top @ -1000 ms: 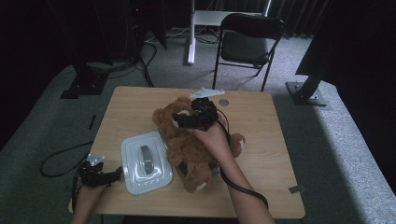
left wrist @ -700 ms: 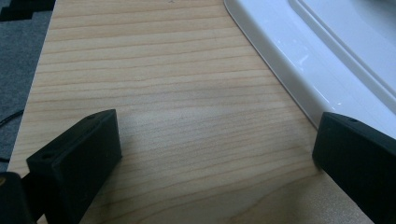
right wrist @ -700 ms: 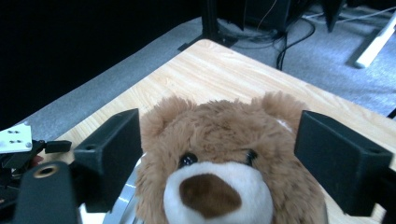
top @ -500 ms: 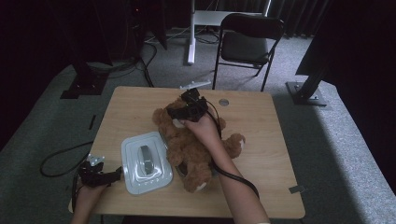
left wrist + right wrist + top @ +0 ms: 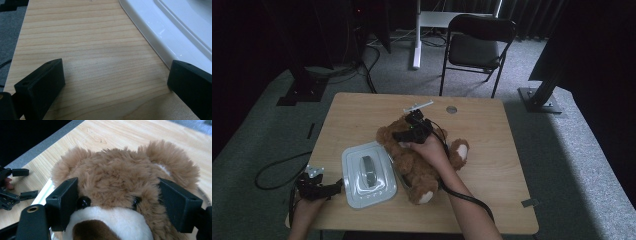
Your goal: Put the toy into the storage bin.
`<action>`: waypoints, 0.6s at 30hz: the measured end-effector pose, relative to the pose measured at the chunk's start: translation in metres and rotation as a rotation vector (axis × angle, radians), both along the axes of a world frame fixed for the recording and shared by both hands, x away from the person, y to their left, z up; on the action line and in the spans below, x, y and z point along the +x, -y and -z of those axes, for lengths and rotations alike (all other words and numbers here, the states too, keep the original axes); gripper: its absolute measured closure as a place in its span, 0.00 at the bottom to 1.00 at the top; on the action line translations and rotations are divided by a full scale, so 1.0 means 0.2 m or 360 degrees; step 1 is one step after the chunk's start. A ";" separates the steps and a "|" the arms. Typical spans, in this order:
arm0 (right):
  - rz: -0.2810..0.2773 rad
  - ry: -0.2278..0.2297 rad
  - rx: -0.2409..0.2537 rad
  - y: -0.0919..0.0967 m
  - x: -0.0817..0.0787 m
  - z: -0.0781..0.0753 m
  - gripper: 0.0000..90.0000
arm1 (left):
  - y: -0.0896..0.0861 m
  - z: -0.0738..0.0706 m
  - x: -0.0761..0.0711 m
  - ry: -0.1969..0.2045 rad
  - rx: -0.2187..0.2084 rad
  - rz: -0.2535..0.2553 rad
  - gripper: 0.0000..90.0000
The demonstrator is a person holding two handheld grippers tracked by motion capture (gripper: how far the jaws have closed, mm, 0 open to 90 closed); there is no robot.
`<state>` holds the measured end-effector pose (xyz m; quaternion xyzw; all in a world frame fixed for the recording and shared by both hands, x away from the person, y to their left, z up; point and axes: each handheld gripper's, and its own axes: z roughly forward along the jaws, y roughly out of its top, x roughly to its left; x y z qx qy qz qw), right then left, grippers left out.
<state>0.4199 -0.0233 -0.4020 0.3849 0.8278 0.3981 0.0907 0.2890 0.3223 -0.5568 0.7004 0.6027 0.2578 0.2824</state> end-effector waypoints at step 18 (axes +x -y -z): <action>-0.0011 -0.0197 -0.0332 -0.15 0.06 0.23 0.26 | 0.00 0.00 0.00 0.0000 -0.0001 0.0005 0.02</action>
